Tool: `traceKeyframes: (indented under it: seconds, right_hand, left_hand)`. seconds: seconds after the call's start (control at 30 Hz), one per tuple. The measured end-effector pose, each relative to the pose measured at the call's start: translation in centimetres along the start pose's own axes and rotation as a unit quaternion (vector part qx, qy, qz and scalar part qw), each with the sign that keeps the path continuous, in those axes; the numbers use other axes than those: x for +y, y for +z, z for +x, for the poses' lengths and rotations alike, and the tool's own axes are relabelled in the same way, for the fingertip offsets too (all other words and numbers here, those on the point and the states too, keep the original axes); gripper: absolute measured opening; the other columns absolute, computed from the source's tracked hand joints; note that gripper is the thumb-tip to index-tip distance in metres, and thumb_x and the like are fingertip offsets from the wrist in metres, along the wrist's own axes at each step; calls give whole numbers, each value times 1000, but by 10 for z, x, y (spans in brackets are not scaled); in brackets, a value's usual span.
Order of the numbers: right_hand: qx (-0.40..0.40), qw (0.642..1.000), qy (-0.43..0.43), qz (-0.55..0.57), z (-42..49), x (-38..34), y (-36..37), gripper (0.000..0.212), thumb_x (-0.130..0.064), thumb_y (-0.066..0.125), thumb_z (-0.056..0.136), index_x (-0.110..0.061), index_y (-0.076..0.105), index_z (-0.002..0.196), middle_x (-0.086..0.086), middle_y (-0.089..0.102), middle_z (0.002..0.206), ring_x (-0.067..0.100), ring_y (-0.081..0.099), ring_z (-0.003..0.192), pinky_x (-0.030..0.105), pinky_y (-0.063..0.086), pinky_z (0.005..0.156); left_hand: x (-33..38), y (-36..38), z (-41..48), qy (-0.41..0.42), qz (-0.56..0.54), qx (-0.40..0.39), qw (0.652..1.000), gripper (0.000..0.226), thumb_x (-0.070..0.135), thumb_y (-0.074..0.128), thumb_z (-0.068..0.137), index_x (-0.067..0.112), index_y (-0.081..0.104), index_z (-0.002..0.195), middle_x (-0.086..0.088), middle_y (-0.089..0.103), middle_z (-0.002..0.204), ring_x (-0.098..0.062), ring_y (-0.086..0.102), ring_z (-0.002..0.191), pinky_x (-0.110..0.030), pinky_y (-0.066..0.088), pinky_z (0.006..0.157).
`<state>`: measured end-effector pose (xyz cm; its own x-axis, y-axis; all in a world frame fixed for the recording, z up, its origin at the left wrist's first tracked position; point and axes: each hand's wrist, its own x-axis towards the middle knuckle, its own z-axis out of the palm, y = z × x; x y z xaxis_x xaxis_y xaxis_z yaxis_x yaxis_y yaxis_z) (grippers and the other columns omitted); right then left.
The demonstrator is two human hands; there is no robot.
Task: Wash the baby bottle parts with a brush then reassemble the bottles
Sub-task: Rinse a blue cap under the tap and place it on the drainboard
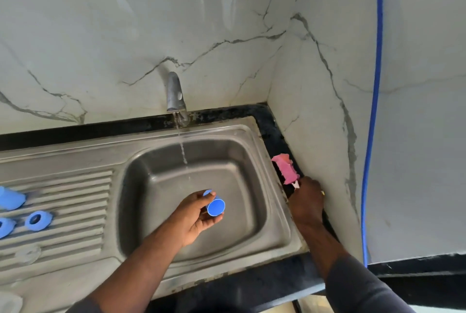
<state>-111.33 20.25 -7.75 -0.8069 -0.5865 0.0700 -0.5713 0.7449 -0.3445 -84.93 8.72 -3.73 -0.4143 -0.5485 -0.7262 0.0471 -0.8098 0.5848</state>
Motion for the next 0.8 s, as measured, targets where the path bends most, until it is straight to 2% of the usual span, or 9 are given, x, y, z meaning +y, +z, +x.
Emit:
traceKeyframes:
  seconds: [0.13,0.2,0.27,0.33,0.43,0.53,0.6,0.73,0.8]
  right_hand:
    - [104,994,-44,12,-14,-18,-16,24,5,67,77,0,62,99,22,63,94,42,59,90,48,48,79]
    - [92,987,-96,91,-18,-45,-22,28,3,66,82,0,64,110,20,65,106,40,61,102,45,50,89]
    - [-14,971,-142,190,-24,-89,-19,19,-3,64,88,-7,68,107,10,70,103,30,65,99,33,51,88]
    - [-163,943,-130,259,-25,-131,-5,9,-17,66,91,-18,71,99,-3,70,92,21,68,90,25,51,83]
    - [-309,888,-100,325,-21,-192,15,23,-49,56,88,-30,67,94,-3,73,94,22,70,91,48,55,90]
    - [-384,820,-12,424,-9,-249,12,17,-26,51,102,-23,66,95,14,73,105,23,68,91,49,55,93]
    - [-400,787,29,468,4,-272,16,16,-18,52,103,-14,67,109,12,71,107,23,69,94,44,57,92]
    - [-353,837,0,417,24,-296,32,20,-22,64,96,-14,71,113,7,75,105,25,70,97,44,57,92]
    - [-346,847,-16,404,25,-301,34,25,-15,66,94,-14,69,118,7,74,108,25,70,101,44,56,94]
  left_hand:
    - [8,-9,4,18,25,13,999,30,12,70,92,5,61,119,-20,70,108,-30,70,88,-45,59,85]
    - [18,-12,5,34,-8,29,999,26,13,71,92,6,61,114,-19,70,105,-30,70,88,-45,58,87]
    - [32,-19,9,56,-39,42,997,19,13,69,94,8,61,110,-16,69,101,-30,69,88,-40,59,82]
    - [47,-21,13,77,-55,48,994,16,13,67,95,10,62,110,-14,68,98,-27,68,87,-37,59,80]
    - [75,-24,25,113,-68,56,990,14,11,65,96,12,62,109,-11,69,94,-23,68,85,-36,58,83]
    - [102,-28,44,138,-24,65,988,23,16,65,96,15,63,119,-11,73,105,-23,69,93,-34,57,83]
    - [118,-30,57,153,24,77,985,28,19,64,97,17,63,125,-11,73,113,-26,70,102,-34,56,83]
    - [142,-35,72,168,15,88,982,27,14,61,99,18,66,125,-11,74,111,-25,70,101,-33,58,80]
    - [145,-38,77,177,-1,86,980,26,10,58,100,15,67,124,-10,73,112,-22,70,100,-29,57,79]
